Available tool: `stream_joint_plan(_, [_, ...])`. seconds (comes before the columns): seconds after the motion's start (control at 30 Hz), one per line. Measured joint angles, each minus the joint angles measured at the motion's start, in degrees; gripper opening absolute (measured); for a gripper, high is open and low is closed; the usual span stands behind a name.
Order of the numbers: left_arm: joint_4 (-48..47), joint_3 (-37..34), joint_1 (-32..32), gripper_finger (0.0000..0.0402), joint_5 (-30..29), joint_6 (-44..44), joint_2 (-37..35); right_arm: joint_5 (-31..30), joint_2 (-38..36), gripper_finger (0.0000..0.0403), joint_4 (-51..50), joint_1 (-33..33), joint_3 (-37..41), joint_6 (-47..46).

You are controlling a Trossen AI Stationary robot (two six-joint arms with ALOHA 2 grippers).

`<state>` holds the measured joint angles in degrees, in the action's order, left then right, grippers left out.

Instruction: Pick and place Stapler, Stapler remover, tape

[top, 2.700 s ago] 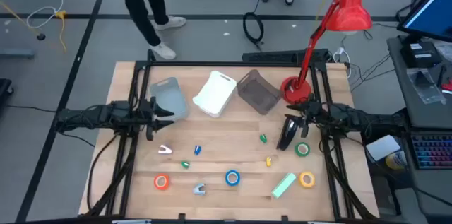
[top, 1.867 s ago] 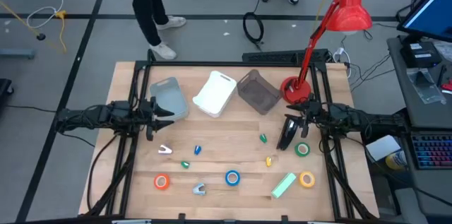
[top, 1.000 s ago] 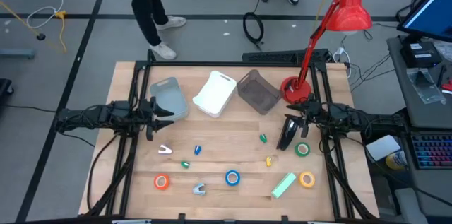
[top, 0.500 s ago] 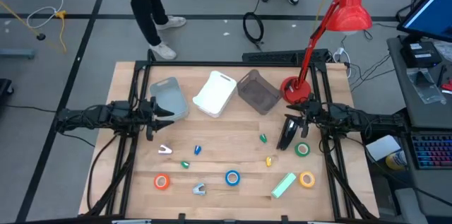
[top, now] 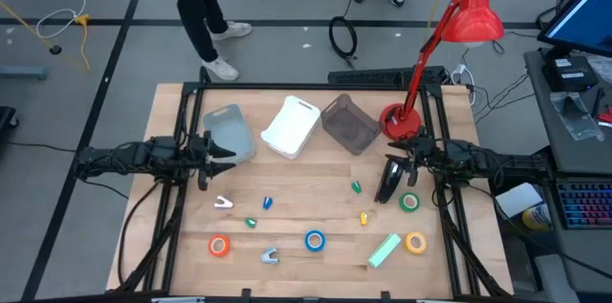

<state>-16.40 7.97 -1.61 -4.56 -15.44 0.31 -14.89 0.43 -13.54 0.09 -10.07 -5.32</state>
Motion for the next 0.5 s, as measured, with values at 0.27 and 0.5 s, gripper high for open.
stream_joint_plan(0.27, [0.0,0.0,0.0,0.0184,0.0,0.0,0.0,0.0,0.0,0.0167,0.0,0.0,0.0,-0.7])
stream_joint_plan(0.5, [0.1,0.0,0.0,0.0184,0.0,0.0,0.0,0.0,0.0,0.0167,0.0,0.0,0.0,-4.6])
